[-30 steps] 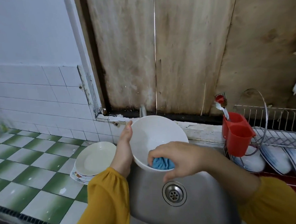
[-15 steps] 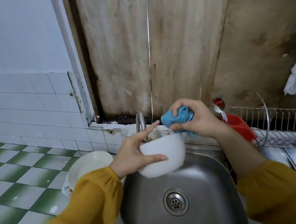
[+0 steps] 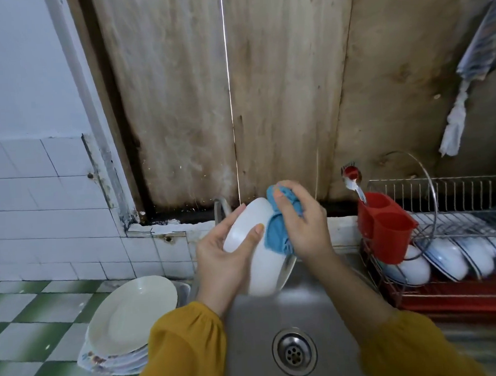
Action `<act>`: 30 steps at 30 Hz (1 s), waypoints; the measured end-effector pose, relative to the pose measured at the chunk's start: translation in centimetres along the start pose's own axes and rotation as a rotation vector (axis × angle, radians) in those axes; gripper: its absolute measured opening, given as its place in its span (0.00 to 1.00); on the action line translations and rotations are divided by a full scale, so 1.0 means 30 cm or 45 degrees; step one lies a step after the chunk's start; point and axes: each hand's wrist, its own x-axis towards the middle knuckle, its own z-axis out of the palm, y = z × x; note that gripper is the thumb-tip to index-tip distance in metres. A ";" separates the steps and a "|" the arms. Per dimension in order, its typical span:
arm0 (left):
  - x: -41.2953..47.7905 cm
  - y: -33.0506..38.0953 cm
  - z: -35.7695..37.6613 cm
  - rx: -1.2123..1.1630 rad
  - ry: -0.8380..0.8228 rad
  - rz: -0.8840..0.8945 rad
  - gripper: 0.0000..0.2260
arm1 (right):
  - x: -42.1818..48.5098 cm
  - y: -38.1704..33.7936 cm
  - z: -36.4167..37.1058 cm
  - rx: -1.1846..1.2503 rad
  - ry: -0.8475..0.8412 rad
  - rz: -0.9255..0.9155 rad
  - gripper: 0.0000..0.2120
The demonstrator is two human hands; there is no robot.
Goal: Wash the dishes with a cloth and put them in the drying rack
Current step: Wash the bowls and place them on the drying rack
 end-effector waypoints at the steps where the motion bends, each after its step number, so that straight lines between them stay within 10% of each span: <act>1: -0.002 0.001 -0.005 -0.008 -0.009 0.004 0.15 | -0.039 -0.010 0.014 -0.105 -0.054 -0.191 0.06; 4: -0.021 -0.007 -0.024 -0.058 -0.050 -0.004 0.15 | -0.086 0.001 0.027 -0.215 -0.117 -0.383 0.12; 9: -0.043 -0.026 -0.017 -0.063 -0.064 -0.069 0.16 | 0.004 -0.001 -0.019 -0.091 0.054 0.362 0.05; 15: -0.055 -0.039 0.007 -0.139 -0.012 -0.151 0.11 | -0.195 -0.023 0.008 -0.531 -0.049 -0.410 0.13; 21: -0.112 -0.033 0.035 -0.143 -0.086 -0.137 0.13 | -0.069 -0.038 -0.097 -0.219 0.141 0.467 0.05; 27: -0.122 -0.022 0.037 -0.282 -0.038 -0.277 0.13 | -0.262 -0.044 0.011 -0.846 0.020 -0.356 0.15; 30: -0.127 -0.027 0.017 -0.254 -0.013 -0.273 0.12 | -0.284 -0.027 0.012 -0.688 0.062 -0.306 0.15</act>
